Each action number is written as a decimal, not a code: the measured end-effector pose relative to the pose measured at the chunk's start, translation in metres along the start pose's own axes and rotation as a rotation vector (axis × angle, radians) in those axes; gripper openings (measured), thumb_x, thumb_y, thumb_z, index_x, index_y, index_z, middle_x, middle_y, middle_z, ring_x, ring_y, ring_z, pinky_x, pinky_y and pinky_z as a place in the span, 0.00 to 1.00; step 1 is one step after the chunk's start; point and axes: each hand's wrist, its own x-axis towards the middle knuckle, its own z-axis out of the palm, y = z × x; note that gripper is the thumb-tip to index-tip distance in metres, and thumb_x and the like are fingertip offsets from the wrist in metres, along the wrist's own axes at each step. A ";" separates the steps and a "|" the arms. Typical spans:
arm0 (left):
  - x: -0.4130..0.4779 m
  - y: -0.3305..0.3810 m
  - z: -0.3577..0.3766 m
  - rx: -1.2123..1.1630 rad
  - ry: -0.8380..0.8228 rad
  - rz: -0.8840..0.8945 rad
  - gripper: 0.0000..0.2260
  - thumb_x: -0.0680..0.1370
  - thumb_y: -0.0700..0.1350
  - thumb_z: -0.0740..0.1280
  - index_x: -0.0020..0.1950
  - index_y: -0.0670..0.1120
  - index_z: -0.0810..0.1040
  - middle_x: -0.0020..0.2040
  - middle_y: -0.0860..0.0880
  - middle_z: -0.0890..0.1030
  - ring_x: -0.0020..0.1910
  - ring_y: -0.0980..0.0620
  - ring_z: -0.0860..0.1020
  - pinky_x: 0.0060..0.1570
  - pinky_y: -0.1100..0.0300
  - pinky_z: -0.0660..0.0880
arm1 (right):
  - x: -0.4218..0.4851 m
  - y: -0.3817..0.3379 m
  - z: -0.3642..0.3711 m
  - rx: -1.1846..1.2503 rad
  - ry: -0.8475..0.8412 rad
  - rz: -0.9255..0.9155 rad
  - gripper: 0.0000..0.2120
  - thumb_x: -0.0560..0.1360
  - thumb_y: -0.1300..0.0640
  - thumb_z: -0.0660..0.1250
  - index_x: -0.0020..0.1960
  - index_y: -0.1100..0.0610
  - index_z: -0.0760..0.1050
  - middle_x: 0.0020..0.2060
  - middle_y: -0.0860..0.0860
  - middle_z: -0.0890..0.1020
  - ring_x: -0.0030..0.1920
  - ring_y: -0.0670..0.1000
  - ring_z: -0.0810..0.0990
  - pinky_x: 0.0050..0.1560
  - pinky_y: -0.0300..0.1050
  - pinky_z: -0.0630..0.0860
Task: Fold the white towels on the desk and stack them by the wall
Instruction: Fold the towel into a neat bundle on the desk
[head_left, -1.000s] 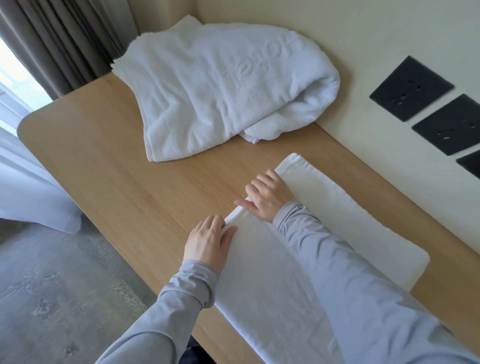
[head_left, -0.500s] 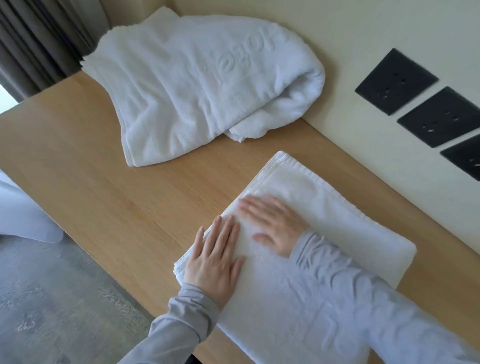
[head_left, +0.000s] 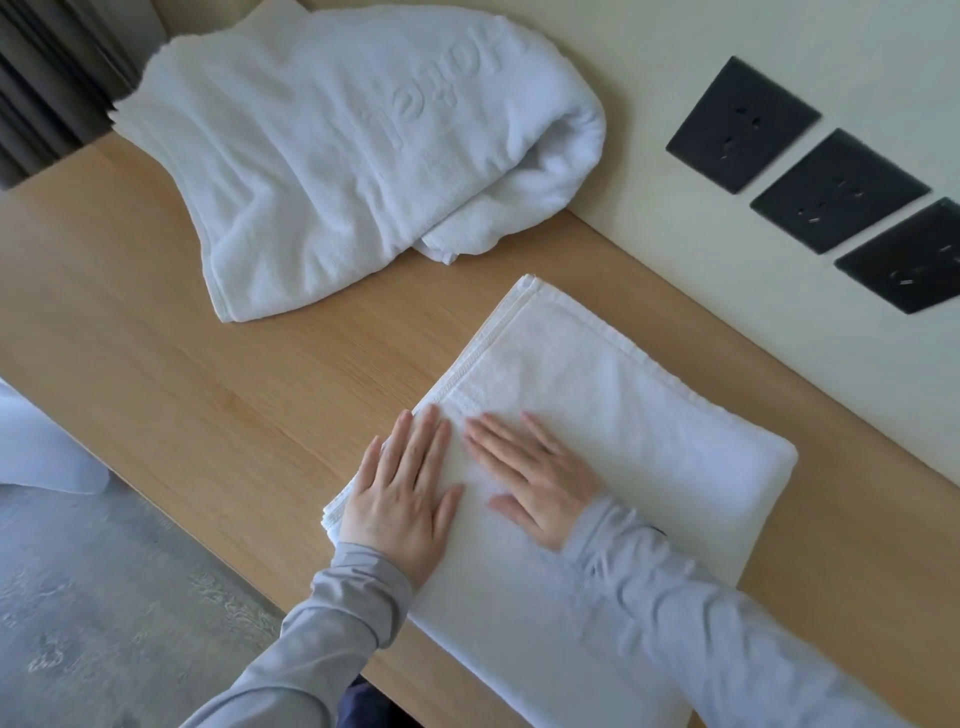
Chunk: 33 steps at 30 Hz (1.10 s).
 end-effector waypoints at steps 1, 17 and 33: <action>0.000 0.000 0.001 0.006 -0.002 -0.003 0.28 0.78 0.57 0.48 0.74 0.44 0.63 0.74 0.46 0.64 0.73 0.44 0.62 0.69 0.46 0.60 | -0.015 0.009 -0.001 -0.012 -0.037 0.003 0.27 0.77 0.49 0.54 0.73 0.59 0.61 0.73 0.54 0.63 0.74 0.53 0.60 0.72 0.58 0.56; -0.062 0.165 0.018 -0.182 0.013 -0.072 0.33 0.80 0.60 0.45 0.72 0.37 0.64 0.73 0.40 0.64 0.72 0.40 0.62 0.69 0.45 0.57 | -0.107 0.018 -0.016 -0.170 -0.137 0.118 0.28 0.73 0.51 0.57 0.68 0.64 0.68 0.68 0.59 0.70 0.69 0.59 0.68 0.66 0.63 0.64; -0.092 0.220 0.054 -0.128 0.030 -0.142 0.36 0.78 0.65 0.46 0.75 0.39 0.57 0.76 0.41 0.56 0.75 0.41 0.56 0.70 0.45 0.54 | -0.170 0.100 -0.029 -0.133 -0.028 0.223 0.30 0.77 0.46 0.48 0.74 0.63 0.56 0.74 0.57 0.61 0.75 0.56 0.56 0.73 0.61 0.55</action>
